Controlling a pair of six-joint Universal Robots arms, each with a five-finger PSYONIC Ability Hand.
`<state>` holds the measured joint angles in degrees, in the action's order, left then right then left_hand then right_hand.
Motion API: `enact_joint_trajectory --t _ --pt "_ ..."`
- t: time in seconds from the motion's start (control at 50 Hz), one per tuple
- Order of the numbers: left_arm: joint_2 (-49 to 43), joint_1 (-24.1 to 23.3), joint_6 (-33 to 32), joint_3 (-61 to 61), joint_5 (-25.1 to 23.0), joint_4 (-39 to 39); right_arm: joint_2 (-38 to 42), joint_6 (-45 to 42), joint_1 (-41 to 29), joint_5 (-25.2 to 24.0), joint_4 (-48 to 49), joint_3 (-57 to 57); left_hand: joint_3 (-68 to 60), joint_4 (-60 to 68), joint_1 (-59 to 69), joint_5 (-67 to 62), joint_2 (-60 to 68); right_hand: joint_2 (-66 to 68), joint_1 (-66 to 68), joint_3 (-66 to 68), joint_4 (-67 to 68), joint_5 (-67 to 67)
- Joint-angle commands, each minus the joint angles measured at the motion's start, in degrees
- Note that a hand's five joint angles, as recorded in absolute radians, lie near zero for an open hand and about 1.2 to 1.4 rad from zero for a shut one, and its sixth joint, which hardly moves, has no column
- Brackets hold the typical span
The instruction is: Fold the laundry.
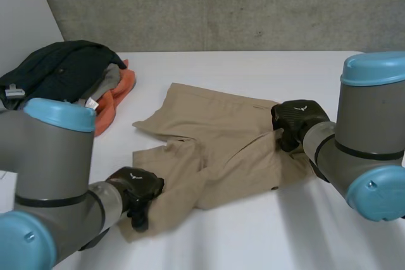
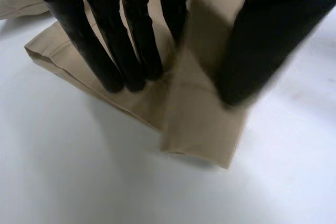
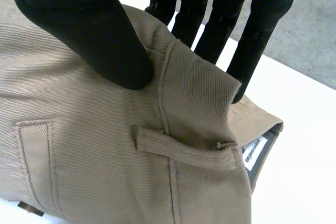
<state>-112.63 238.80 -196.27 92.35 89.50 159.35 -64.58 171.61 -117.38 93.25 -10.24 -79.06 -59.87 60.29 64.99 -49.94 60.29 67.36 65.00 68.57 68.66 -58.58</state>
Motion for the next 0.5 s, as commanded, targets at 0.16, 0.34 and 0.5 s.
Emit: enact_joint_trajectory --t 0.16,0.34,0.5 --pt "6.27 -5.09 -7.88 4.32 1.64 -9.31 -11.79 -38.07 5.84 -17.04 -18.74 -19.27 -20.13 19.71 15.01 -20.06 19.71 12.64 15.0 11.43 11.34 -11.42" --pt "3.84 -5.19 -17.82 3.03 4.7 -11.7 -12.77 -47.45 8.84 -18.29 -23.26 -19.21 -20.13 19.71 15.01 -20.06 19.71 12.64 15.0 11.43 11.34 -11.42" --pt "-4.26 -4.31 -16.69 -18.59 9.46 -6.08 -7.32 -37.77 8.39 -13.64 -12.81 -9.99 -20.13 19.71 15.01 -20.06 19.71 12.64 15.0 11.43 11.34 -11.42"
